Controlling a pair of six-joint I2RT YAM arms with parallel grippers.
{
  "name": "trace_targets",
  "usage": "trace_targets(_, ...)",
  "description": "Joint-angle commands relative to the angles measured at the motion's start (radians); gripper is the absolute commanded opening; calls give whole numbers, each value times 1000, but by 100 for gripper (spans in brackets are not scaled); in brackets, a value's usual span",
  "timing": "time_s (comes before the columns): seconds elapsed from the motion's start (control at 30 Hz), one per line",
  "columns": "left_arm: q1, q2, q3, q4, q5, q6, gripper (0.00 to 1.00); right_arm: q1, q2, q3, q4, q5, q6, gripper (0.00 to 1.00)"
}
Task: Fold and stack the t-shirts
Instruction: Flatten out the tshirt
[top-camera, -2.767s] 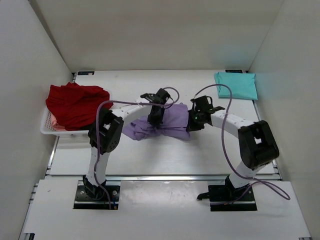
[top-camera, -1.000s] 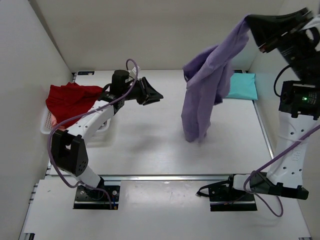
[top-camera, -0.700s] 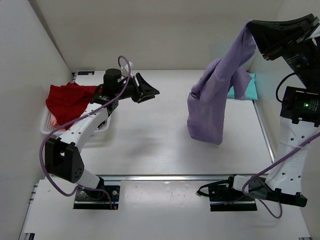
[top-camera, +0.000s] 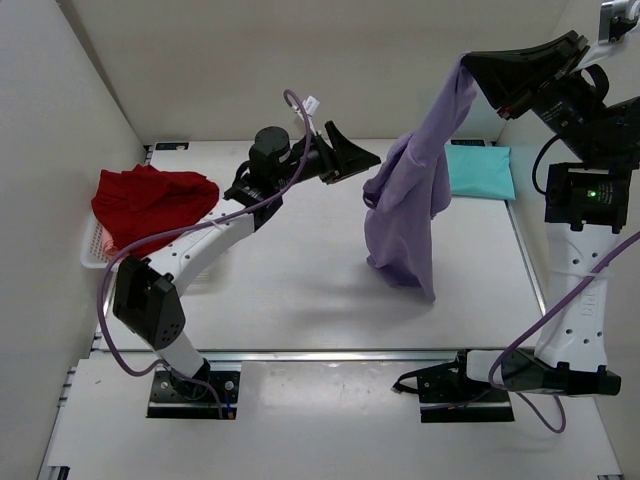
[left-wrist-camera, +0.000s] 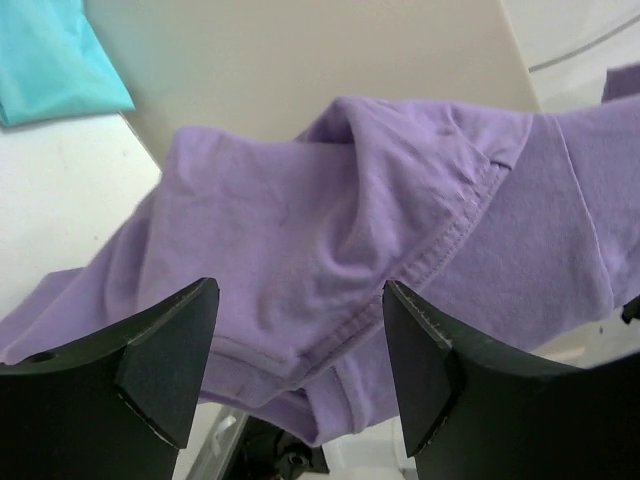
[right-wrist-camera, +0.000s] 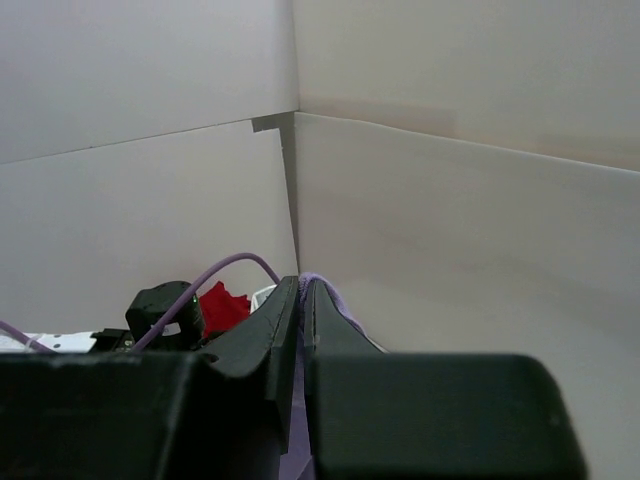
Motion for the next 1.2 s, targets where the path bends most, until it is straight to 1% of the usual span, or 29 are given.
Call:
trace_targets(0.0, 17, -83, -52, 119, -68, -23, 78, 12, -3, 12, 46, 30, -9, 1)
trace_targets(0.07, 26, -95, -54, 129, -71, -16, 78, 25, -1, 16, 46, 30, -18, 0)
trace_targets(0.13, 26, -85, -24, 91, -75, 18, 77, 35, 2, 15, 43, 41, -23, 0)
trace_targets(0.2, 2, -76, -11, 58, -94, 55, 78, 45, 7, 16, 46, 44, -28, 0)
trace_targets(0.27, -3, -76, -22, 75, -98, 67, 77, 53, 16, 22, 25, 50, -28, 0)
trace_targets(0.37, -20, -88, -54, 132, -91, 78, 76, 58, 14, 24, 25, 53, -43, 0)
trace_targets(0.4, -23, -97, -54, 174, -91, 71, 76, 59, 10, 22, 23, 53, -43, 0)
trace_targets(0.5, -12, -111, -135, 335, -58, 3, 76, 59, 13, 21, 14, 56, -48, 0)
trace_targets(0.57, -14, -108, -134, 370, -45, -15, 77, 65, 11, 19, 16, 64, -49, 0)
trace_targets(0.63, -32, -85, -93, 290, -32, 49, 75, 67, 11, 21, 11, 59, -54, 0)
trace_targets(0.67, -38, -82, -68, 247, -34, 57, 76, 65, 19, 21, 17, 59, -54, 1)
trace_targets(0.77, -57, -62, -53, 183, -77, 103, 76, 70, 17, 15, 22, 56, -46, 0)
trace_targets(0.83, -60, -50, -42, 154, -95, 132, 73, 70, 20, 19, 25, 56, -51, 0)
trace_targets(0.87, -64, -49, -8, 106, -101, 147, 73, 68, 20, 21, 25, 55, -51, 0)
trace_targets(0.9, -69, -33, 28, 85, -98, 184, 73, 70, 20, 21, 25, 58, -51, 0)
trace_targets(0.97, -78, -8, 67, 34, -110, 208, 73, 71, 27, 18, 23, 56, -55, 0)
trace_targets(1.1, -87, 23, 111, -50, -147, 261, 69, 82, 28, 19, 28, 58, -55, 0)
trace_targets(1.13, -94, 35, 118, -61, -149, 282, 67, 79, 24, 19, 26, 59, -52, 0)
trace_targets(1.17, -94, 52, 143, -99, -153, 300, 61, 76, 22, 18, 22, 59, -54, 0)
